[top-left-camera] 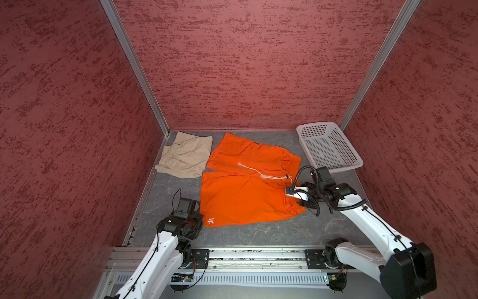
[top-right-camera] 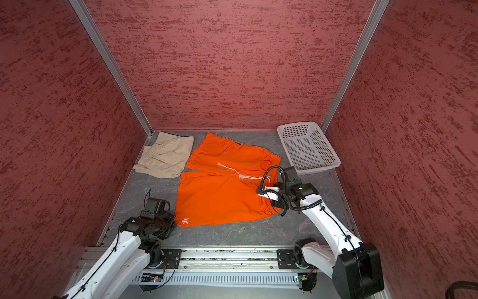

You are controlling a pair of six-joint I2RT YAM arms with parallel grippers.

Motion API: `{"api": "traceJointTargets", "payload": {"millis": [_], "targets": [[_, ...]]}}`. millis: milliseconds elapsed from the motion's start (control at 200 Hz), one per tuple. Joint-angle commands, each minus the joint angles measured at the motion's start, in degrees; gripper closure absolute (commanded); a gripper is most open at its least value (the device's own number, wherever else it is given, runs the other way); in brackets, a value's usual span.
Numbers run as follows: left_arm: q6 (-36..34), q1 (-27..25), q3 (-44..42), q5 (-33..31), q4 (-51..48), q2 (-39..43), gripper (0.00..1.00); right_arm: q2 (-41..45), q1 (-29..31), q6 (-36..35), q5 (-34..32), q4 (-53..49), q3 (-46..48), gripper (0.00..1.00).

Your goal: Fold and stack the shorts

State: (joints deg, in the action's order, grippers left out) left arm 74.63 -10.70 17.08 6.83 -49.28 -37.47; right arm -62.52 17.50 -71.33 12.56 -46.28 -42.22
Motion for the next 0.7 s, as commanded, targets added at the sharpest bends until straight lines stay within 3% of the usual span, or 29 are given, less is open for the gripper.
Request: {"api": "traceJointTargets", "payload": {"millis": [0, 250, 696], "targets": [[-2.73, 0.74, -0.29, 0.7, 1.47, -1.08, 0.94, 0.91, 0.73, -16.2, -3.23, -6.47, 2.1, 0.44], [-4.19, 1.47, -0.47, 2.47, 4.08, -3.97, 0.94, -4.41, 1.3, -21.09, -0.49, -9.23, 2.06, 0.43], [-4.32, 2.16, -1.04, 3.44, 3.79, -3.66, 0.94, -9.17, 2.13, -23.27, -10.18, 3.56, 4.29, 0.43]]}}
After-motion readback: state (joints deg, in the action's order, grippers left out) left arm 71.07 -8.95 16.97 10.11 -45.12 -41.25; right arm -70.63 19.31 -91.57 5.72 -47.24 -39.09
